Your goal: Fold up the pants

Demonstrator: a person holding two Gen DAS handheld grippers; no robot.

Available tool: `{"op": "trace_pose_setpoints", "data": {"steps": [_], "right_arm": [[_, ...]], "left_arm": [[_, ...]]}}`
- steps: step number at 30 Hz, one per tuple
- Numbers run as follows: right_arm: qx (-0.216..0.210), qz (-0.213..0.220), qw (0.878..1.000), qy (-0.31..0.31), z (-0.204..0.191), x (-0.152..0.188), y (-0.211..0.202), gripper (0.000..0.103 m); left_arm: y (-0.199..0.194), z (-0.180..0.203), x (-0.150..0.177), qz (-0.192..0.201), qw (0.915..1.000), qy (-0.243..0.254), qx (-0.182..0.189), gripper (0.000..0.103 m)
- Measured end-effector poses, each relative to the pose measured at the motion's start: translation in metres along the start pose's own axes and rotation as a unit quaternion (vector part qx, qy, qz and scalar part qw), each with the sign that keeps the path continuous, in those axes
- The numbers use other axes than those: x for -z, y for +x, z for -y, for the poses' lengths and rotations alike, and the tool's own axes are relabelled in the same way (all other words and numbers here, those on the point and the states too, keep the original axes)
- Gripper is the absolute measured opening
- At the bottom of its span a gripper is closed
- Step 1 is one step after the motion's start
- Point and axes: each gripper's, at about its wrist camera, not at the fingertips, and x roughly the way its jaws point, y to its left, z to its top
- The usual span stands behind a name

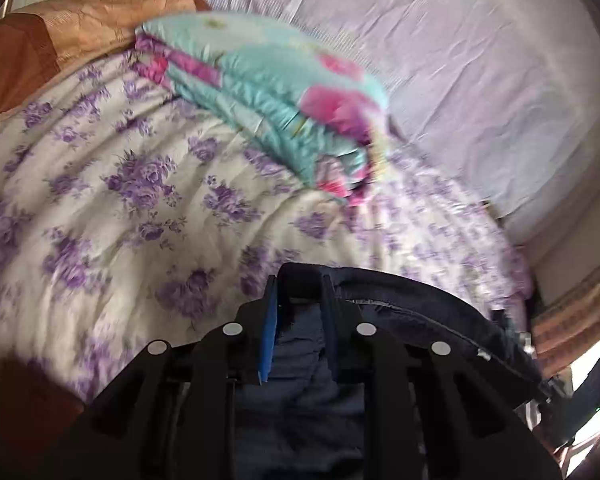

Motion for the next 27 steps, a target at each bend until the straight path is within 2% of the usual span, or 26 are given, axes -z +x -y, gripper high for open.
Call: {"op": "trace_pose_setpoints", "data": {"steps": [5,10,13,15,19,21,24,26,27], "right_arm": [[-0.013,0.022,0.999,-0.037,-0.061,0.038,-0.051,0.012],[-0.056,-0.007,0.996,-0.066,-0.120,0.094,-0.060,0.012],[-0.079,-0.065,0.992,-0.079,-0.144,0.136,-0.035,0.010],[-0.081,-0.083,0.990,-0.075,-0.149,0.151,-0.025,0.010],[-0.093,-0.088,0.990,-0.056,-0.147,0.157,-0.020,0.010],[-0.091,-0.093,0.990,-0.061,-0.148,0.156,-0.020,0.010],[-0.083,-0.099,0.989,-0.077,-0.152,0.155,-0.017,0.010],[-0.082,-0.099,0.989,-0.075,-0.152,0.156,-0.017,0.010],[-0.083,-0.099,0.989,-0.073,-0.152,0.156,-0.018,0.010]], "left_arm": [[-0.056,-0.003,0.038,0.032,0.9988,0.001,0.037,0.019],[-0.094,-0.033,0.092,0.046,0.9971,-0.015,0.060,0.020],[-0.104,-0.056,0.123,0.039,0.9983,-0.022,0.038,0.019],[-0.106,-0.076,0.140,0.025,0.9983,-0.045,0.026,0.017],[-0.118,-0.096,0.160,0.020,0.9970,-0.073,0.013,0.017],[-0.131,-0.089,0.163,0.034,0.9975,-0.060,0.010,0.017],[-0.151,-0.048,0.160,0.060,0.9977,-0.008,0.031,0.018],[-0.148,-0.020,0.155,0.054,0.9974,0.019,0.043,0.029],[-0.141,-0.005,0.152,0.045,0.9972,0.027,0.052,0.041]]}}
